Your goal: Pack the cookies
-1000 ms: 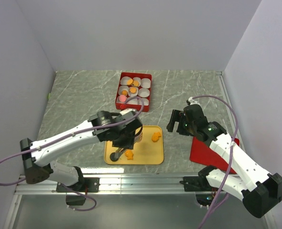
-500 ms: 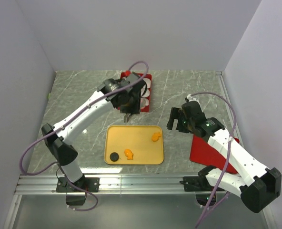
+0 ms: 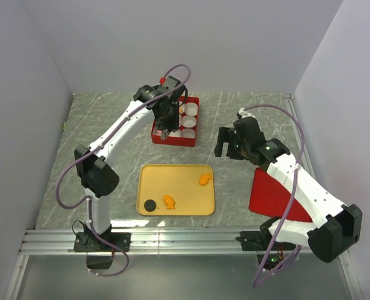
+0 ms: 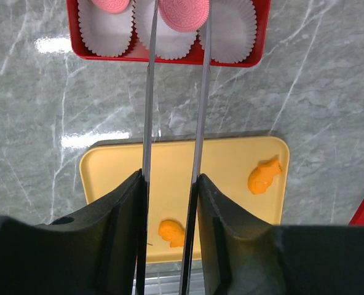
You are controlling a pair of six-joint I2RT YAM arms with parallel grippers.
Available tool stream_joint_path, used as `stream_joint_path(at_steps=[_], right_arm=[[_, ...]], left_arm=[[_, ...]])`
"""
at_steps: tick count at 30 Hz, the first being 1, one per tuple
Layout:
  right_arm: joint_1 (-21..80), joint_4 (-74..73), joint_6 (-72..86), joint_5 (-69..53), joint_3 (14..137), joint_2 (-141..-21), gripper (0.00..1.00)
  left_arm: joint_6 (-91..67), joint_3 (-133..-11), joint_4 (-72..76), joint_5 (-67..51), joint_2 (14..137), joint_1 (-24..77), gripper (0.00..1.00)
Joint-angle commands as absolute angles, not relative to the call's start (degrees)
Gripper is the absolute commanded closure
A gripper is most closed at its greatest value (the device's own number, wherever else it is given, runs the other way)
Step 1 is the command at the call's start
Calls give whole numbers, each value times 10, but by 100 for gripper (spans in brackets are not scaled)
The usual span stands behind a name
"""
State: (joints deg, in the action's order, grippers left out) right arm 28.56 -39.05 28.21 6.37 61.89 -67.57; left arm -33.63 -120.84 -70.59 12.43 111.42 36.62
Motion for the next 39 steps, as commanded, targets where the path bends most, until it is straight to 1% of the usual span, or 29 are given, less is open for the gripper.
stream_joint_path(at_steps=[1,9,17,31,39], right_arm=[[278,-390,258,65,649,-690,0],[265,-385,243,44,659,-722,0],[258,-384,246,43,657,-727,0],[255,-395,265,34,640,-712,1],[256,-397,281,24,617,-679,1]], left_arm=[[-326,-1203,-673,128,1112,363,59],[-328,-1188,-671,154,1140,360,58],[-324,-1149,-656,158,1138,359,56],[-316,-1174,-659,170,1143,359,50],[-317,-1181,-664,178,1131,359,45]])
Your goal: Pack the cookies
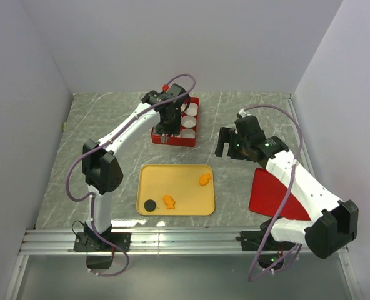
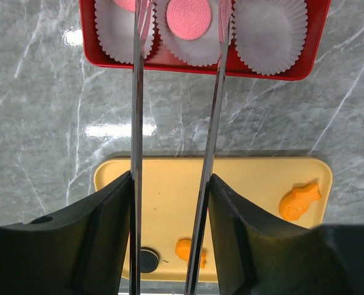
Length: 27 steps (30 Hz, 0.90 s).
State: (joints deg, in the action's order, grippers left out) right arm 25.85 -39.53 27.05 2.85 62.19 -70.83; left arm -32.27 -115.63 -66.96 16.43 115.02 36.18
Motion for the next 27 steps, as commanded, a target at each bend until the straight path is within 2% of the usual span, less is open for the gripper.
stream_joint_path(at_steps=[1,9,14,18,27], right_arm=[[255,-397,283,23,612,-676,1],[257,-401,298,18,580,-628,1],[258,-394,310,18,548,-602,1],[260,-381,323,10,522,-586,1],[270,-392,334,14,484,-541,1]], left_arm=[[-318,-1184,-665,178,1129,360,45],[-337,-1153,-682,180,1043,365,46],[-350,-1044,-682,178,950,382,46],[-379,-953,-701,186,864,438,48],[-502,-800,-715,158,759,546,48]])
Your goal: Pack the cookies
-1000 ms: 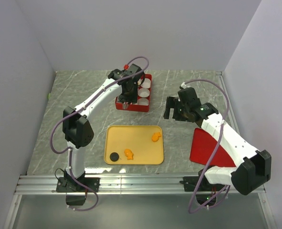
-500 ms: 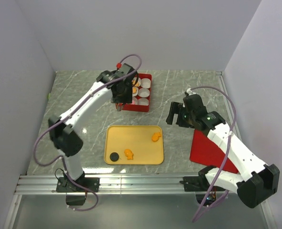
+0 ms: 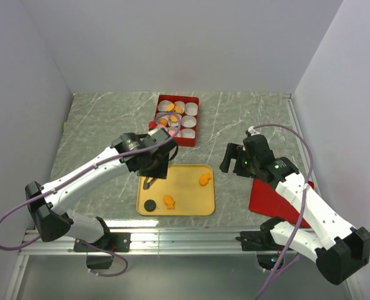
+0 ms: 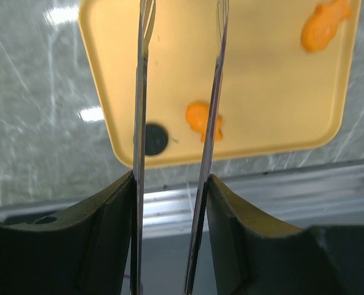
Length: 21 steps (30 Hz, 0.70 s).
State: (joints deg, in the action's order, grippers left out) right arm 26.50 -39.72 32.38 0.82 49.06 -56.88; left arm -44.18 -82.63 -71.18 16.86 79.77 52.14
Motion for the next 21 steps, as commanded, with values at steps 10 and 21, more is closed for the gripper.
stream_joint_path(at_steps=[10,21], right_arm=[[270,-403,334,18,462,-521,1],[270,-402,335,21,452,-517,1]], left_arm=[[-613,-738,-736,113,713,641,48],[-661,-684,-762,88,688,686,48]])
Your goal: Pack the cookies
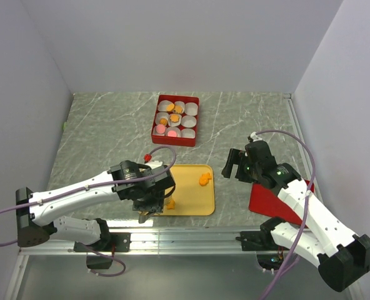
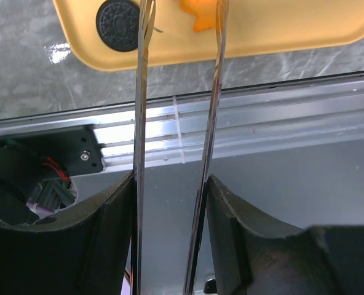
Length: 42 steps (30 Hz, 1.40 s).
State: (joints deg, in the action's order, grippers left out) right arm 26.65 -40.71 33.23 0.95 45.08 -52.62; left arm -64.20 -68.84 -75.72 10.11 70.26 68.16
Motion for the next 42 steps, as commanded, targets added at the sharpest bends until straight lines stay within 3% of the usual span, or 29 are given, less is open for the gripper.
stream_joint_path(at_steps=[1,20,31,42], right_arm=[[271,-402,335,21,452,-516,1],[270,-400,329,36,445,-522,1],[270,-397,329,41,445,-529,1],[270,-395,328,49,448,-543,1]], left_arm=[[-660,-682,-759,85,688,686,47],[-621,-691,-720,57,783,692,44],[-608,-729,-737,77,809,692,53],[-571,-816,-774,110,845,671,53]])
